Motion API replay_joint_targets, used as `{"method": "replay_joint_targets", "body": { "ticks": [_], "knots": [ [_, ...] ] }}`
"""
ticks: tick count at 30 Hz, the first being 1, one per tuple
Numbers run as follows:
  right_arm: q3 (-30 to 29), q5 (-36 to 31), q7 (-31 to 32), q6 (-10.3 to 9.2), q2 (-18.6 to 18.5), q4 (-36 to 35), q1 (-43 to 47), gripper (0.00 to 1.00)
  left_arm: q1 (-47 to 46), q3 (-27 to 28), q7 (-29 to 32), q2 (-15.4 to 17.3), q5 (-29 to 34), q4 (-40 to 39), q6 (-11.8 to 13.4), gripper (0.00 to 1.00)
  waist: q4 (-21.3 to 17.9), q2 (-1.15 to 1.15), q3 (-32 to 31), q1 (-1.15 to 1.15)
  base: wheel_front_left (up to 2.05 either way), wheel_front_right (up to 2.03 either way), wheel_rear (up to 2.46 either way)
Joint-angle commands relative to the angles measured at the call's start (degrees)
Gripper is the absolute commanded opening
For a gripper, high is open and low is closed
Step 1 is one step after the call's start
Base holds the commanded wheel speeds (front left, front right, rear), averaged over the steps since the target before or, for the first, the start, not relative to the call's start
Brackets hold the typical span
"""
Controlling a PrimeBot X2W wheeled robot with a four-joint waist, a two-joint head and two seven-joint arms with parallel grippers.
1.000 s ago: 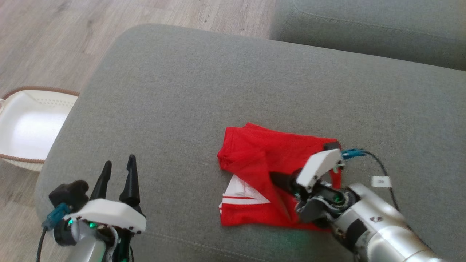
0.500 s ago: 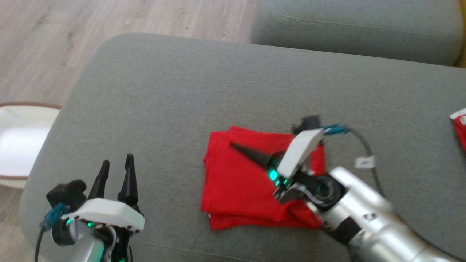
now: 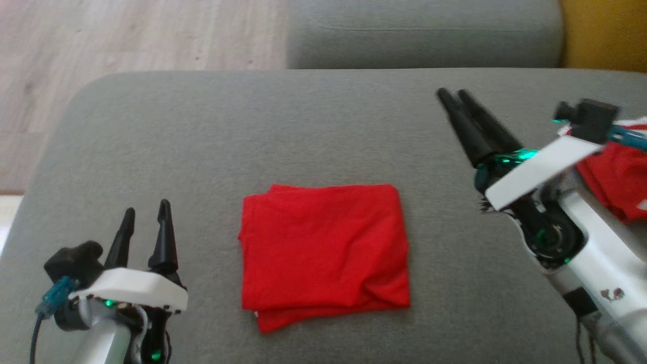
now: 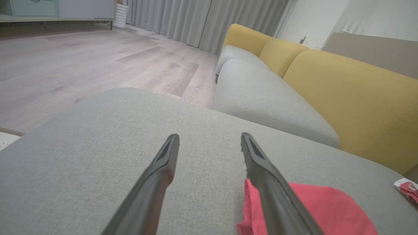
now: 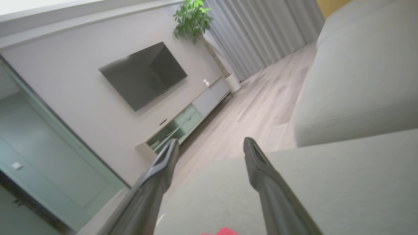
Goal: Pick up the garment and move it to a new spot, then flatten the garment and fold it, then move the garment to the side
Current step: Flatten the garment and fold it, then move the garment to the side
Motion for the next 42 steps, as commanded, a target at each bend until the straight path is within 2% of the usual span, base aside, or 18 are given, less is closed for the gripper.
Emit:
{"method": "replay_joint_targets", "body": {
  "ticks": [1,8,13,19,28,38,42],
  "knots": [
    [-0.85,-3.86,-2.53,-0.04,-1.44,-1.44,0.42,1.00,-2.10,3.04,-0.70,1.46,0.80,-2.42,0.24,1.00,-1.92,0.00,-0.24,0.00,0.00,0.00,0.00],
    [-7.92,-21.39,-11.65,-0.04,-0.83,6.02,5.54,1.00,-1.64,3.97,-0.70,2.02,3.87,-3.70,1.23,1.00,-5.45,0.00,-0.49,0.00,0.00,0.00,0.00],
    [-15.74,-36.27,-13.85,-0.04,3.52,9.93,10.22,1.00,-0.78,4.91,-0.71,1.54,5.66,-4.88,1.16,1.00,-6.70,0.00,-0.61,0.00,0.00,0.00,0.00],
    [-25.54,-50.55,-14.39,-0.04,10.02,9.28,17.20,1.00,0.72,6.33,-0.71,0.25,10.01,-6.38,0.53,1.00,-7.08,0.00,-0.75,0.00,0.00,0.00,0.00],
    [-27.88,-59.77,-13.44,-0.04,14.91,6.50,21.78,1.00,1.66,8.31,-0.71,-2.57,15.14,-6.48,-2.95,1.00,-7.21,0.00,-0.34,0.00,0.00,0.00,0.00],
    [-27.11,-63.39,-9.35,-0.04,15.50,5.56,21.76,1.00,0.86,10.35,-0.71,-4.74,17.89,-4.63,-5.53,1.00,-5.47,0.00,-0.08,0.00,0.00,0.00,0.00],
    [-24.36,-60.44,-3.81,-0.04,17.06,7.27,19.27,1.00,0.30,10.80,-0.71,-5.50,18.65,-4.12,-6.43,1.00,-3.73,0.00,0.26,0.00,0.00,0.00,0.00]
  ]
}}
